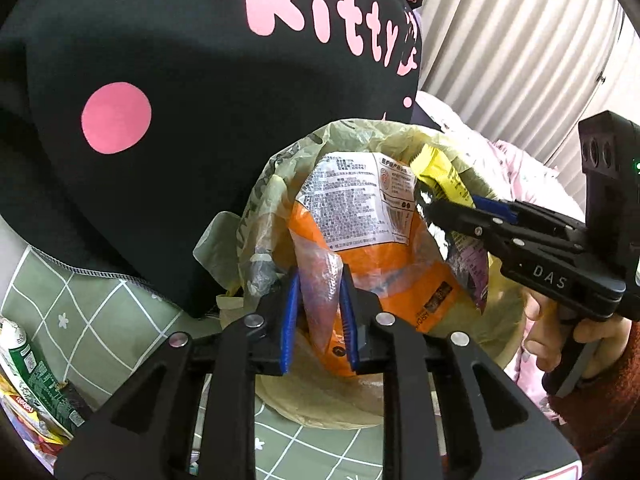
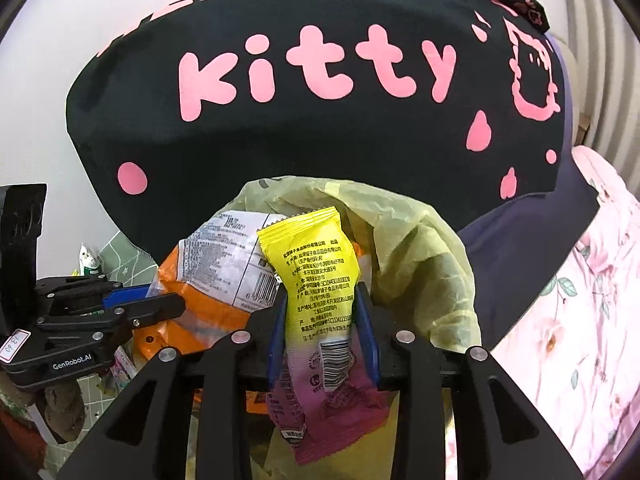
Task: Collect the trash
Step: 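Open both tools to drop the wrappers into the trash bag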
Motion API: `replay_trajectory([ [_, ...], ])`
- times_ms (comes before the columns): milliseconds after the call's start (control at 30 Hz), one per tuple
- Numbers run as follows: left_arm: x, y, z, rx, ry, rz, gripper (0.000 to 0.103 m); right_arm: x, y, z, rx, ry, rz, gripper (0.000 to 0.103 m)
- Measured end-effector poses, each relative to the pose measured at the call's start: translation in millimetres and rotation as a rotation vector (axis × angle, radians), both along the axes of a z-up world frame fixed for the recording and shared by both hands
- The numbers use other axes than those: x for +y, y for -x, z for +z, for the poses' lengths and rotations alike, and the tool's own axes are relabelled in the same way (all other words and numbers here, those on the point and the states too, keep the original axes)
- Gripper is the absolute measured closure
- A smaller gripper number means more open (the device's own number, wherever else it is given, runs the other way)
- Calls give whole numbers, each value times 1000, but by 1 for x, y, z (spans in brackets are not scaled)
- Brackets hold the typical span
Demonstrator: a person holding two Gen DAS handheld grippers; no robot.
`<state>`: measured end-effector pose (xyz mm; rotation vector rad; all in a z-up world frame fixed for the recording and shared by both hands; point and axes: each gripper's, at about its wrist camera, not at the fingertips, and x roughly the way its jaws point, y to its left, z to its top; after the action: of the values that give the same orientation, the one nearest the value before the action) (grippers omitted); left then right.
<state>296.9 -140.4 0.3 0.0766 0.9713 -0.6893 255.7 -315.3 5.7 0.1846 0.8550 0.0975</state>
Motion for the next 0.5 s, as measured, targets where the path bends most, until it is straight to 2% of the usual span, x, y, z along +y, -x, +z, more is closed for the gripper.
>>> replay_trajectory([
  [133,-2,4,-1,1,10,-19,85,-1,5,1,12,-7,-23,71],
  [200,0,4,2,0,24,-18,80,-2,9,4,-4,-5,-41,65],
  [367,16,5,11,16,105,6,61,-5,18,11,-24,16,-77,59],
  [500,28,15,21,-32,113,51,58,-1,25,16,-38,36,-85,57],
])
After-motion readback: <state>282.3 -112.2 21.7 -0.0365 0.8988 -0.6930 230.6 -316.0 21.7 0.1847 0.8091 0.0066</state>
